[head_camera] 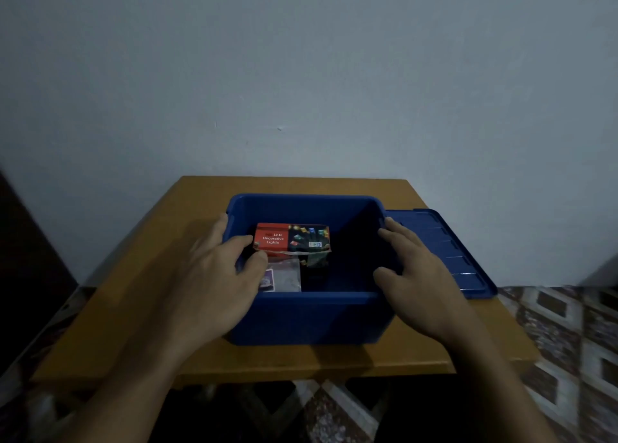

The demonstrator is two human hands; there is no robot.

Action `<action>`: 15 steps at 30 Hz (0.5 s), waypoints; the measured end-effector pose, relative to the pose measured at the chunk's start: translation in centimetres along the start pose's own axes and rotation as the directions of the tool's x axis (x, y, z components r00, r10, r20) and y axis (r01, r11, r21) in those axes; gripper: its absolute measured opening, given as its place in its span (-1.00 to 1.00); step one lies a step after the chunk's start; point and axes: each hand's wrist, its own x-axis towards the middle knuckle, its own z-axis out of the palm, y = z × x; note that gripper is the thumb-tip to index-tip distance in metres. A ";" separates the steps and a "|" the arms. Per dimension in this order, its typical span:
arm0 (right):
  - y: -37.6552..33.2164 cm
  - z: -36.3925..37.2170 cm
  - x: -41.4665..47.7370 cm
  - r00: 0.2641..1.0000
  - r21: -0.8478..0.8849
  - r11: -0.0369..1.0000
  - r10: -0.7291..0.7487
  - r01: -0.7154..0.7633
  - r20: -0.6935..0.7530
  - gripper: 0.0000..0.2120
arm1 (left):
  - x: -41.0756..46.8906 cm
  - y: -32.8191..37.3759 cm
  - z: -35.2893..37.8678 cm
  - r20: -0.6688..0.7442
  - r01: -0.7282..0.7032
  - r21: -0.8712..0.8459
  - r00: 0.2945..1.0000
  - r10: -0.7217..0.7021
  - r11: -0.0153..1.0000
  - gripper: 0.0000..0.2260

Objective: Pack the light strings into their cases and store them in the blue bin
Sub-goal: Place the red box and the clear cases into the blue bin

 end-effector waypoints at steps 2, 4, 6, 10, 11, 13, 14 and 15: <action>0.0 0.0 0.0 1.000 0.009 1.000 0.001 -0.001 0.001 -0.39 | -0.1 0.1 0.0 -0.002 0.001 0.003 1.000 -0.001 1.000 -0.55; 0.0 0.0 -0.1 1.000 0.013 1.000 -0.001 0.001 0.004 -0.39 | -0.2 0.2 0.0 -0.001 0.004 0.011 1.000 -0.004 1.000 -0.56; 0.0 0.0 -0.1 1.000 0.023 1.000 0.000 0.000 0.007 -0.40 | -0.2 0.2 -0.1 0.008 0.004 0.022 1.000 -0.004 1.000 -0.55; 0.1 0.1 -0.1 1.000 0.054 0.999 -0.003 0.002 0.008 -0.42 | 0.0 0.5 -0.4 0.040 0.000 0.068 0.999 -0.003 0.998 -0.57; 0.2 0.1 -0.1 1.000 0.067 0.998 -0.001 0.000 0.008 -0.43 | 0.1 0.5 -0.4 0.051 -0.005 0.078 0.999 0.001 0.997 -0.58; 0.3 0.2 0.0 1.000 0.105 0.994 0.002 -0.003 0.008 -0.44 | 0.3 0.6 -0.6 0.077 -0.011 0.097 0.997 0.004 0.995 -0.59; 0.4 0.3 -0.1 1.000 0.128 0.992 0.002 -0.003 0.005 -0.45 | 0.4 0.6 -0.6 0.091 -0.012 0.113 0.996 0.001 0.994 -0.58; 0.5 0.4 -0.1 1.000 0.149 0.989 0.000 0.000 -0.006 -0.46 | 0.5 0.6 -0.7 0.107 -0.009 0.129 0.994 -0.005 0.992 -0.58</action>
